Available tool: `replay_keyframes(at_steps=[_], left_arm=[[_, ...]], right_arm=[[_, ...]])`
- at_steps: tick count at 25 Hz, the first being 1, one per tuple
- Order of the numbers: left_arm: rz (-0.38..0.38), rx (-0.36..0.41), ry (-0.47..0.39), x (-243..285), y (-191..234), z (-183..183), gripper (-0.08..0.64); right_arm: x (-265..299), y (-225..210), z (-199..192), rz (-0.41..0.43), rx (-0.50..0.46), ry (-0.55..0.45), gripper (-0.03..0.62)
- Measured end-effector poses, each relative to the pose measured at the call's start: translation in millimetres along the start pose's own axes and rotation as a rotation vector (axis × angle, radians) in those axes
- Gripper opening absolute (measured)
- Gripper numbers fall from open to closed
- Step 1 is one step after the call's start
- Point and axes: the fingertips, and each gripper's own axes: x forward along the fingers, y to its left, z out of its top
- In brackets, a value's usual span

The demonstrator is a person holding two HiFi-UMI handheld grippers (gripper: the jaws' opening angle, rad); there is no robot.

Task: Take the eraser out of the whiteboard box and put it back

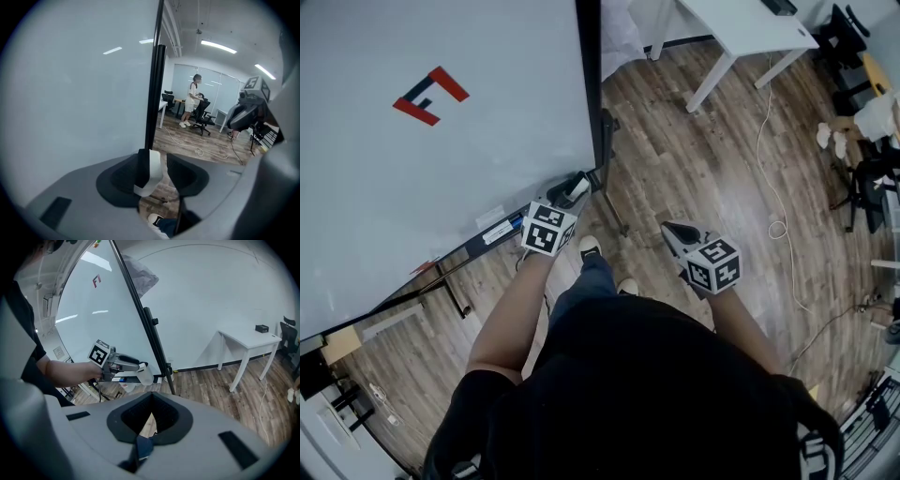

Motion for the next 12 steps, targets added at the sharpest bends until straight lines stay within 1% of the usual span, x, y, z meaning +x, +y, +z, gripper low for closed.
replay_keyframes(at_steps=[5, 12], left_arm=[[0.004, -0.012, 0.006, 5.9, 4.9, -1.1, 0.192], [-0.010, -0.004, 0.023, 17.1, 3.5, 0.1, 0.192]], right_arm=[[3.0, -6.0, -3.3, -0.009, 0.016, 0.004, -0.005], [11.2, -6.8, -3.1, -0.001, 0.025, 0.009, -0.005]])
